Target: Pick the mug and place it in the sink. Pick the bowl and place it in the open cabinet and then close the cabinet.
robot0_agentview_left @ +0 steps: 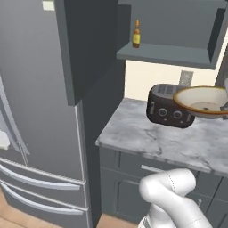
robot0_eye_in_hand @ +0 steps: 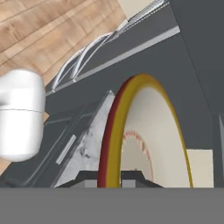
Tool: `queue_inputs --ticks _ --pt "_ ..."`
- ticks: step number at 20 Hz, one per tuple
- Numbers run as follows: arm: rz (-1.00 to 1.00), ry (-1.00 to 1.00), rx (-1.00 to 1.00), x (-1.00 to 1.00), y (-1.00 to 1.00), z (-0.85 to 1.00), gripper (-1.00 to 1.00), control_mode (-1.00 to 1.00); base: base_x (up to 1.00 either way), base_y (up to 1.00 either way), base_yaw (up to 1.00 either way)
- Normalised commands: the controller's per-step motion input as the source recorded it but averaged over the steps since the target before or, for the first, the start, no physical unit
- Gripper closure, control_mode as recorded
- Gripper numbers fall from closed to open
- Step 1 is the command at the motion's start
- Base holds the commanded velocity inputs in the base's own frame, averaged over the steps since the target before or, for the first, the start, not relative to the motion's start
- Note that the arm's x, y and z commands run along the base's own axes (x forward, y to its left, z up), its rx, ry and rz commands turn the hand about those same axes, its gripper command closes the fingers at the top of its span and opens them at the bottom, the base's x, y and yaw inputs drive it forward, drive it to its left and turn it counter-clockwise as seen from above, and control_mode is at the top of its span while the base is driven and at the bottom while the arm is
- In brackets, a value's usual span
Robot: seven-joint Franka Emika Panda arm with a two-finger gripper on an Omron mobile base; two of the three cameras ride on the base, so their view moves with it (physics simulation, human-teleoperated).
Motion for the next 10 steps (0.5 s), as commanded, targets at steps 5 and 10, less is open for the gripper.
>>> queue_inputs --ticks 5,10 --pt "0.0 0.0 0.0 0.0 0.0 0.0 1.0 1.0 0.29 0.02 -0.21" --pt "0.0 0.0 0.0 0.0 0.0 0.0 1.0 1.0 0.97 0.0 -0.05"
